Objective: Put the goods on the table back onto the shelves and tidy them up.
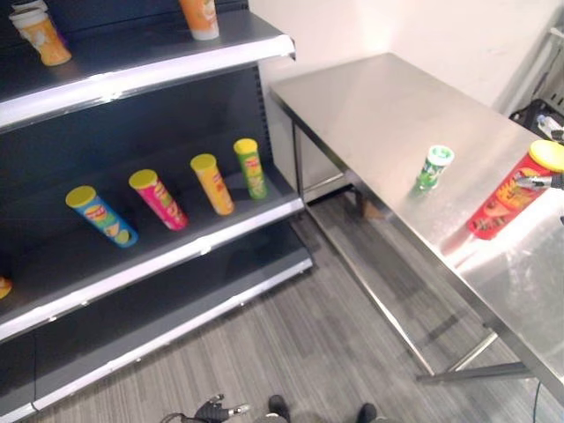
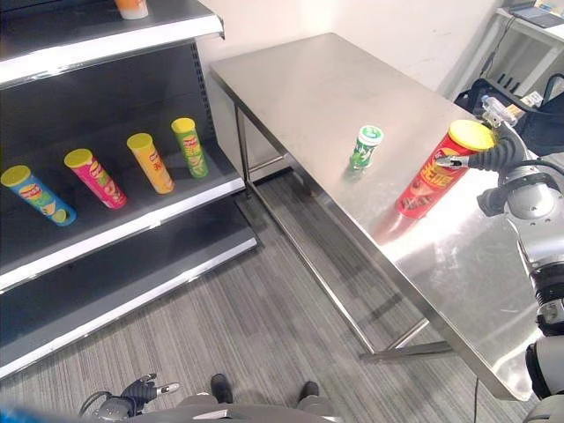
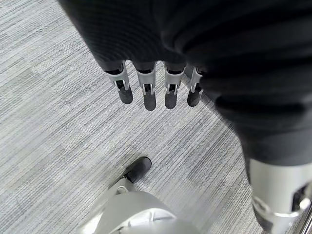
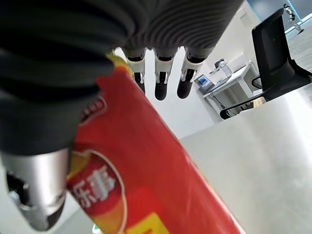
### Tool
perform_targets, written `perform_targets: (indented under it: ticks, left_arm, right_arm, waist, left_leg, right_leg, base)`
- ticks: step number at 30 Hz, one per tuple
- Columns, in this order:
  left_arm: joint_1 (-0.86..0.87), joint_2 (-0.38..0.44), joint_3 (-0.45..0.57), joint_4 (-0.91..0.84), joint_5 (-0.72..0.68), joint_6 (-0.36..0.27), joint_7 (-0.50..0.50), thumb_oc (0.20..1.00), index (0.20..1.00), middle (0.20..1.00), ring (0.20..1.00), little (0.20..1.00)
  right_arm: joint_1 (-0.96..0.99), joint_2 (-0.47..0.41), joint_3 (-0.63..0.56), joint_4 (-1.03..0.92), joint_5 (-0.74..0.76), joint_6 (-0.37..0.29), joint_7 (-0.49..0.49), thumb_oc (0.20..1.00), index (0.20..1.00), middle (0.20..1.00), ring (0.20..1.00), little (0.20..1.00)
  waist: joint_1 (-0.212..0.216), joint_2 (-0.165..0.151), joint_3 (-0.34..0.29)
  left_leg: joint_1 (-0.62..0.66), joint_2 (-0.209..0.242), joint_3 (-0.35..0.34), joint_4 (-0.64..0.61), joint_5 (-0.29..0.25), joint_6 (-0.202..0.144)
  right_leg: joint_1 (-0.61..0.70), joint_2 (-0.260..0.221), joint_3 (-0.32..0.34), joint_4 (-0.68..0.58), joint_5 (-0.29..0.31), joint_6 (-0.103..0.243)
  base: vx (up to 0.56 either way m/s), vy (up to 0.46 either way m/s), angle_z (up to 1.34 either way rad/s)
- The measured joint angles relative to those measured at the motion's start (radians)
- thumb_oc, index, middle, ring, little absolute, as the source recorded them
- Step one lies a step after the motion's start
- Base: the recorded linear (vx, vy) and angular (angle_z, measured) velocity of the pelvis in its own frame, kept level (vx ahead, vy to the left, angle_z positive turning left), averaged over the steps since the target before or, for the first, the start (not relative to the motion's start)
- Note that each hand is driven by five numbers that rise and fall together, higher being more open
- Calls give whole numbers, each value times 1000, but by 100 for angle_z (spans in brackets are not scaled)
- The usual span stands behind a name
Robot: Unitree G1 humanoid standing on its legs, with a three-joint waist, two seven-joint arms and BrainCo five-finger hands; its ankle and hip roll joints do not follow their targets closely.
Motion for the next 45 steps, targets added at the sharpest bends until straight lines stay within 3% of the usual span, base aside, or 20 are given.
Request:
perform_targets:
  ticks: [6,7,8,9,18,23,25,28,30,32,33,34,35,37,39,41,42,43,44,45]
  left_arm:
    - [1,0,0,0,0,0,0,1000,1000,1000,1000,1000]
    - [2,0,0,0,0,0,0,1000,1000,1000,1000,1000]
    - [2,0,0,0,0,0,-1,1000,1000,1000,1000,1000]
    - [1,0,0,0,0,0,-1,1000,1000,1000,1000,1000]
    - [11,0,1,-1,0,0,-3,1000,1000,1000,1000,1000]
    - [14,-1,45,-8,0,0,-5,1000,1000,1000,1000,1000]
    - [25,-3,79,-30,0,-1,-3,1000,1000,1000,1000,1000]
    - [49,-3,84,-51,0,0,0,1000,1000,1000,1000,1000]
    - [31,-3,105,-69,-9,0,1,1000,1000,1000,1000,1000]
    - [2,-9,120,-88,-42,-5,2,1000,1000,1000,1000,1000]
    - [-18,-20,125,-84,-58,-3,2,1000,1000,1000,1000,1000]
    - [-17,-31,121,-81,-68,-1,0,1000,1000,1000,1000,1000]
    - [-11,-33,120,-81,-68,0,0,1000,1000,1000,1000,1000]
    - [13,-32,118,-57,-67,2,1,1000,1000,1000,1000,1000]
    - [25,-32,116,-59,-66,1,1,1000,1000,1000,1000,1000]
    - [16,-33,98,-79,-63,1,2,1000,1000,1000,1000,1000]
    - [22,-40,75,-97,-58,-1,0,1000,1000,1000,1000,1000]
    - [13,-47,69,-94,-54,-3,0,1000,1000,1000,1000,1000]
    - [-8,-29,67,-81,-50,0,0,1000,1000,1000,1000,1000]
    - [-47,-11,65,-58,-26,1,0,1000,1000,1000,1000,1000]
  right_arm:
    - [-4,0,6,0,0,10,23,1000,1000,1000,1000,1000]
    - [-9,0,14,1,0,11,25,702,702,702,702,702]
    - [-18,0,27,1,0,11,27,529,529,529,529,529]
    - [-31,0,42,1,1,11,34,200,200,200,200,200]
    - [-12,0,43,-60,-2,13,39,200,200,200,200,200]
    - [301,5,-225,-363,-45,-13,17,200,200,200,200,200]
    - [430,53,-413,-477,-84,-21,-27,200,200,200,200,200]
    - [426,79,-459,-545,-108,-31,-70,200,200,200,200,200]
    - [424,84,-472,-612,-122,-51,-96,200,200,200,200,200]
    - [429,91,-492,-675,-127,-62,-99,200,200,200,200,200]
    - [428,83,-496,-701,-131,-67,-98,200,200,200,200,200]
    - [407,109,-496,-720,-148,-83,-97,200,200,200,200,200]
    - [403,112,-495,-726,-149,-88,-97,200,200,200,200,200]
    - [393,116,-492,-727,-150,-90,-97,200,200,200,200,200]
    - [401,114,-498,-725,-152,-89,-96,200,200,200,200,200]
    - [443,109,-530,-712,-161,-94,-95,200,200,200,200,200]
    - [454,88,-535,-709,-161,-82,-94,200,200,200,200,200]
    - [464,72,-545,-714,-161,-82,-93,200,200,200,200,200]
    - [467,121,-548,-717,-168,-82,-95,200,200,200,200,200]
    - [480,148,-545,-723,-181,-75,-91,200,200,200,200,200]
  waist:
    - [0,-3,-2]
    - [0,-4,-3]
    - [-2,-4,-4]
    - [-1,-6,-5]
    - [1,-13,-9]
    - [0,-10,-10]
    - [-5,-8,-9]
    - [-5,0,-9]
    - [3,-2,4]
    - [11,-18,28]
    - [5,-24,37]
    - [27,-32,44]
    - [29,-32,45]
    - [27,-30,47]
    - [11,-22,53]
    - [-36,-6,52]
    - [-55,41,37]
    - [-52,63,39]
    - [-56,38,41]
    - [-55,5,36]
  left_leg:
    - [1,0,0,0,0,1]
    - [2,0,0,0,0,1]
    - [2,1,0,0,1,1]
    - [2,1,-1,0,2,-1]
    - [1,3,-3,0,4,-1]
    - [-6,4,-12,0,8,-2]
    - [-18,6,-35,0,13,-6]
    - [-25,16,-43,1,20,-16]
    - [-98,33,-83,87,21,-26]
    - [-176,42,-115,157,50,-76]
    - [-184,71,-66,169,30,-122]
    - [-184,132,13,196,22,-122]
    - [-174,171,41,204,23,-122]
    - [-146,277,53,203,21,-133]
    - [-103,339,58,170,34,-153]
    - [-105,339,69,155,31,-169]
    - [-91,326,81,133,58,-137]
    - [-83,317,85,126,46,-152]
    - [-77,275,99,108,51,-171]
    - [-80,189,106,111,24,-128]
  right_leg:
    - [2,0,0,0,0,0]
    - [2,0,0,0,0,0]
    - [2,1,0,0,0,-1]
    - [2,1,0,0,1,-1]
    - [2,3,-1,0,1,-1]
    - [4,6,-16,0,-3,-3]
    - [5,10,-32,0,-7,-8]
    - [6,27,-30,0,-10,-11]
    - [-7,46,-56,9,-19,-30]
    - [-12,37,-93,4,-33,-53]
    - [-15,27,-132,-7,-20,-75]
    - [-18,31,-150,-6,-19,-81]
    - [-14,34,-159,-5,-26,-92]
    - [-11,33,-182,10,-15,-85]
    - [-13,9,-202,23,-7,-73]
    - [1,-17,-268,33,-1,-53]
    - [-3,-28,-270,39,9,-18]
    - [-4,-33,-268,37,19,9]
    - [-1,-83,-272,40,35,21]
    - [-14,-173,-261,67,52,28]
  base:
    - [0,0,0]
    - [0,0,0]
    - [0,0,0]
    - [0,0,0]
    - [-2,-3,0]
    - [-50,-70,7]
    - [-36,-109,20]
    - [-91,-123,9]
    - [-127,-118,51]
    - [-1,39,77]
    - [31,172,71]
    - [39,232,59]
    - [21,181,42]
    - [-17,245,36]
    - [44,405,38]
    - [115,378,80]
    - [170,431,62]
    - [235,589,37]
    - [179,472,32]
    - [159,445,43]
